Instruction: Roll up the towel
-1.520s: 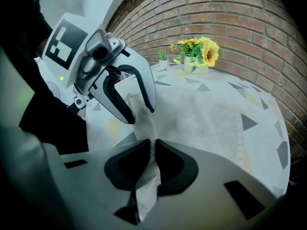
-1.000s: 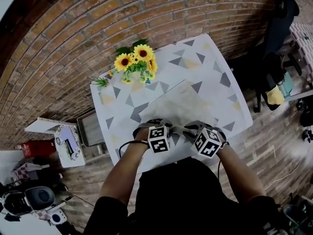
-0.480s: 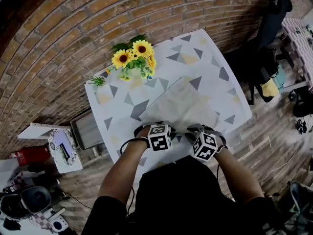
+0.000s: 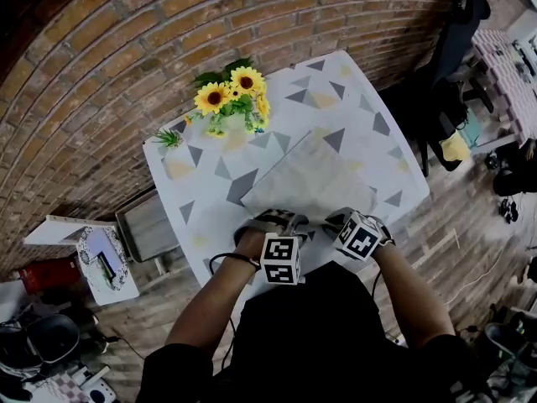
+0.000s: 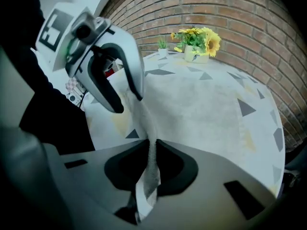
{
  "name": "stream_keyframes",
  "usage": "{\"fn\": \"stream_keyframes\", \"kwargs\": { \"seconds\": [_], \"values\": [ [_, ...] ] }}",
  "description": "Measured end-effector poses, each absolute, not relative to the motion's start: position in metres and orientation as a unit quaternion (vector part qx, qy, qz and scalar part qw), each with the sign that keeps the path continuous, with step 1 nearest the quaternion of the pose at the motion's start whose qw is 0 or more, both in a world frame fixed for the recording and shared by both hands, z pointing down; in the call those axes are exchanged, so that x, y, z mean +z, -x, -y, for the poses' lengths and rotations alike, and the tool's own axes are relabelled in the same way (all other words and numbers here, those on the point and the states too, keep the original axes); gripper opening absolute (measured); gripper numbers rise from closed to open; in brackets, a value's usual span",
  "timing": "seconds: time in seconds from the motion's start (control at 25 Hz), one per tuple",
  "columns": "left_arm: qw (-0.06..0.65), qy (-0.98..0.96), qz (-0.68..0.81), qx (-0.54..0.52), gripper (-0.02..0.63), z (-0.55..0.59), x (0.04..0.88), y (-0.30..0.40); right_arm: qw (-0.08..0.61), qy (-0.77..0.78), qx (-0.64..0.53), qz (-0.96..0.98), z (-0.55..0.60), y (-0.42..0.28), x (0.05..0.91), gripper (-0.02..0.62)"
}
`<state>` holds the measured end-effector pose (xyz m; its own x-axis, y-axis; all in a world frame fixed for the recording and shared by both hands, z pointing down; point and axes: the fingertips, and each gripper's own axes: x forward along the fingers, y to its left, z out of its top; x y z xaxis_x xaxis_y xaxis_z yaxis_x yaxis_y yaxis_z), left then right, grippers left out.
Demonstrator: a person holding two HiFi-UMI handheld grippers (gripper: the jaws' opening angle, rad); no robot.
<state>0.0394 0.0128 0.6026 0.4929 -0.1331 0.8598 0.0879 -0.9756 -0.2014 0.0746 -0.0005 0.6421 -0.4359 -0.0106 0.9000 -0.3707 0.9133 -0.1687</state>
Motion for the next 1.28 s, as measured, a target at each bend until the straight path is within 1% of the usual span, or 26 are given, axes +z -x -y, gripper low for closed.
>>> {"fn": "stream_keyframes", "kwargs": {
  "seconds": [0.08, 0.2, 0.28, 0.36, 0.48, 0.6, 0.68, 0.8, 0.88, 1.04, 1.16, 1.28],
  "values": [
    [0.126, 0.845, -0.004, -0.519, 0.164, -0.018, 0.612, -0.044, 0.512, -0.110, 0.194, 0.829, 0.002, -0.073, 0.640, 0.054],
    [0.119, 0.837, -0.018, -0.534, 0.164, -0.011, 0.626, -0.047, 0.510, -0.102, 0.214, 0.827, 0.006, -0.074, 0.637, 0.064],
    [0.105, 0.836, -0.027, -0.538, 0.164, -0.005, 0.631, -0.048, 0.511, -0.109, 0.201, 0.829, 0.012, -0.076, 0.636, 0.082],
    [0.085, 0.836, -0.027, -0.541, 0.164, -0.003, 0.636, -0.047, 0.518, -0.119, 0.159, 0.832, 0.017, -0.079, 0.633, 0.119],
    [0.046, 0.839, -0.023, -0.541, 0.149, -0.002, 0.640, -0.045, 0.509, -0.119, 0.096, 0.847, 0.019, -0.078, 0.622, 0.120],
    [0.009, 0.843, -0.019, -0.537, 0.138, 0.000, 0.640, -0.044, 0.485, -0.096, 0.069, 0.866, 0.008, -0.068, 0.609, 0.118],
    [-0.006, 0.844, -0.020, -0.536, 0.138, 0.001, 0.640, -0.043, 0.486, -0.073, 0.051, 0.870, -0.004, -0.062, 0.610, 0.120],
    [-0.011, 0.845, -0.022, -0.535, 0.138, 0.001, 0.640, -0.043, 0.513, -0.060, 0.025, 0.856, -0.011, -0.063, 0.624, 0.121],
    [-0.012, 0.844, -0.026, -0.535, 0.138, 0.001, 0.639, -0.042, 0.523, -0.067, 0.017, 0.850, -0.007, -0.066, 0.628, 0.141],
    [-0.018, 0.844, -0.033, -0.535, 0.138, 0.002, 0.639, -0.040, 0.507, -0.074, -0.020, 0.859, -0.001, -0.059, 0.606, 0.143],
    [-0.022, 0.844, -0.036, -0.535, 0.138, 0.002, 0.640, -0.040, 0.492, -0.048, -0.007, 0.869, -0.013, -0.048, 0.592, 0.125],
    [-0.025, 0.844, -0.040, -0.535, 0.138, 0.002, 0.640, -0.039, 0.527, -0.037, -0.004, 0.849, -0.019, -0.055, 0.613, 0.132]
  ]
}}
